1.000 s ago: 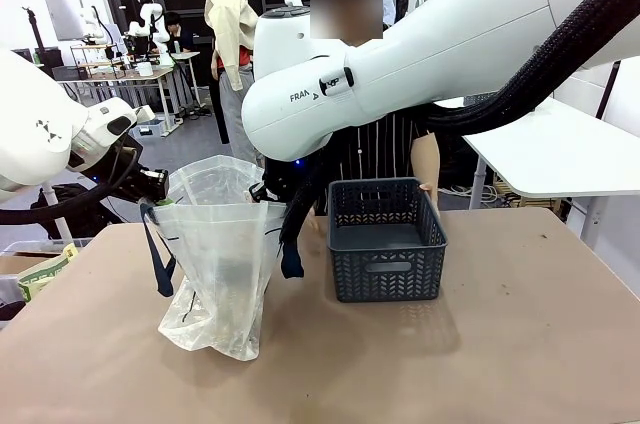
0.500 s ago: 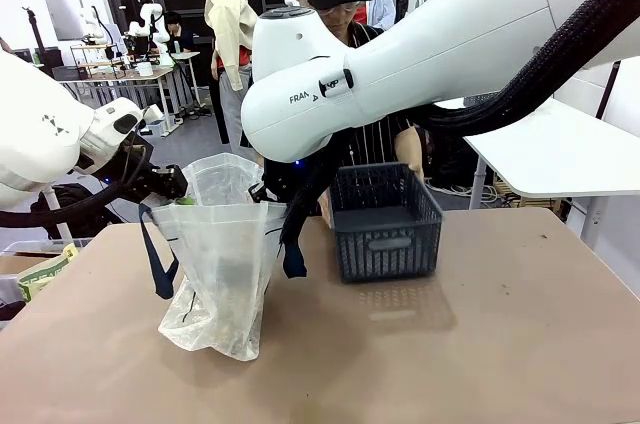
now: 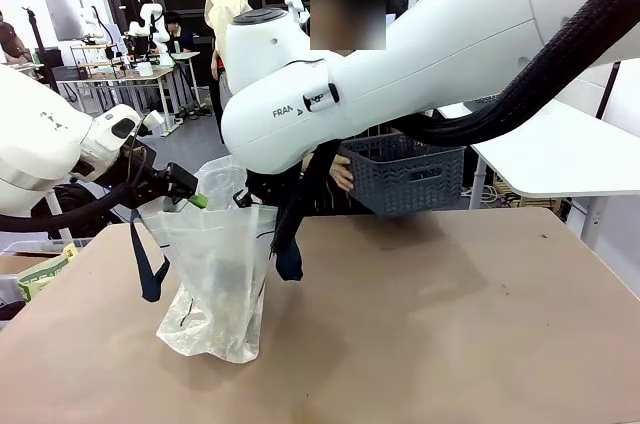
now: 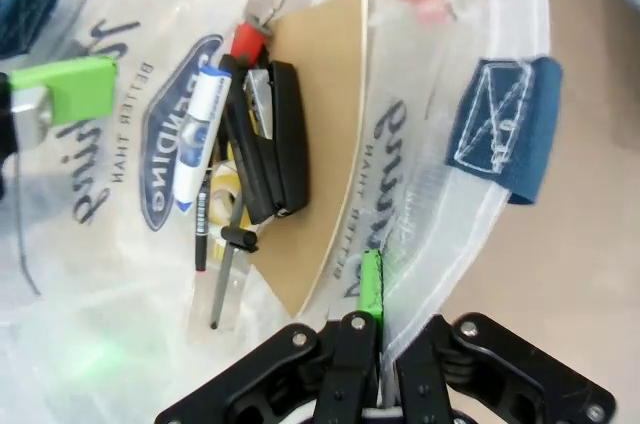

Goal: Transfer purchased items from the store into the shopping bag.
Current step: Move the Reusable shopping bag to the right side of the table.

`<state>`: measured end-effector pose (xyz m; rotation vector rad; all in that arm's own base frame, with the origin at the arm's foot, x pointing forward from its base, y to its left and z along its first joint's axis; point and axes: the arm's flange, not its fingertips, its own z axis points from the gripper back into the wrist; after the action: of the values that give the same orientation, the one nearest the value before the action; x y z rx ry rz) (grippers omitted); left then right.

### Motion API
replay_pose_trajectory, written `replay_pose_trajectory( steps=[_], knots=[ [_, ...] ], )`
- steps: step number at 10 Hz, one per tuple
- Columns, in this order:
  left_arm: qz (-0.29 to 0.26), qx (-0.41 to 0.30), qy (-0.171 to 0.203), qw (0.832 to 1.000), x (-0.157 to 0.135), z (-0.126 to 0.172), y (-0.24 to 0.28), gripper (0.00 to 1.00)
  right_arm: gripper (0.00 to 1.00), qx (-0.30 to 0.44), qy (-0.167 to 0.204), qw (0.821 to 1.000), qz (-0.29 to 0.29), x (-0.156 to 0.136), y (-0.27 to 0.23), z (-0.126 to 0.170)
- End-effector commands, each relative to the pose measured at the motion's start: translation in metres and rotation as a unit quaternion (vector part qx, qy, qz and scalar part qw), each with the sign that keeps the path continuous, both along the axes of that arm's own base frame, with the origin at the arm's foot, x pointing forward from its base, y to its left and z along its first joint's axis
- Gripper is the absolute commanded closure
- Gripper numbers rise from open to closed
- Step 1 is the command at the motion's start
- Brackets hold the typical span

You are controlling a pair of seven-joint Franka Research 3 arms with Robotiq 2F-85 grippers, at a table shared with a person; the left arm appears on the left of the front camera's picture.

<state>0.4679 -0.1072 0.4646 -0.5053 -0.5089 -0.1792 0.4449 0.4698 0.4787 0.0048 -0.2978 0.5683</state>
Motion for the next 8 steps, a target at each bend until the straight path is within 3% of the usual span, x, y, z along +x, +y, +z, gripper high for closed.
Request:
replay_pose_trajectory(
  steps=[1,4,8],
  knots=[
    [-0.014,-0.056,0.001,0.998,0.004,-0.008,0.005,0.13,1.0,-0.03,-0.007,0.999,0.023,0.003,0.02,-0.005],
    [-0.024,-0.134,0.014,0.991,0.007,-0.011,0.007,0.13,1.0,-0.029,-0.012,0.999,0.04,-0.001,0.034,-0.006],
    [-0.044,-0.156,0.026,0.986,0.014,-0.017,0.007,0.13,1.0,0.008,-0.027,0.997,0.073,-0.01,0.043,-0.002]
  ],
)
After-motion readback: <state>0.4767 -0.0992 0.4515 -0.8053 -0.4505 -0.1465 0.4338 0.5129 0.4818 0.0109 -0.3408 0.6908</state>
